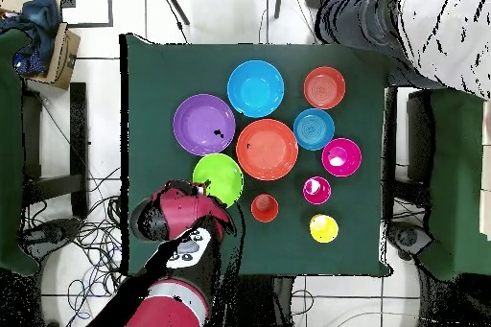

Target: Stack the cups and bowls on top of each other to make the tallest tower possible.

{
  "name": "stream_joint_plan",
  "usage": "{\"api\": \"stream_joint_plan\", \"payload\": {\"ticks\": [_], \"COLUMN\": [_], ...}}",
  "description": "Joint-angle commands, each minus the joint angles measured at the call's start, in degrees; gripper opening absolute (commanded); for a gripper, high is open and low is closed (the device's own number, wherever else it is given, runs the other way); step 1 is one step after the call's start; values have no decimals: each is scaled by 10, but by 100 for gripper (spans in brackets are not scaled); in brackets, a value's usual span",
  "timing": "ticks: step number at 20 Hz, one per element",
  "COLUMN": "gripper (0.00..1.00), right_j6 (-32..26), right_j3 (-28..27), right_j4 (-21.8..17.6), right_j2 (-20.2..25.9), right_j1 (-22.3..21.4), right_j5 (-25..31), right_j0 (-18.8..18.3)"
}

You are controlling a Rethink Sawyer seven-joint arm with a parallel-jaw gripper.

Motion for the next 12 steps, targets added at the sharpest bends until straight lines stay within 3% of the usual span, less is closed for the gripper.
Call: {"api": "stream_joint_plan", "payload": {"ticks": [1, 12], "gripper": [100, 100], "right_j6": [69, 65], "right_j3": [-23, -6], "right_j4": [-8, -19], "right_j2": [30, 48], "right_j1": [32, 12], "right_j5": [-13, -21], "right_j0": [-4, -21]}}
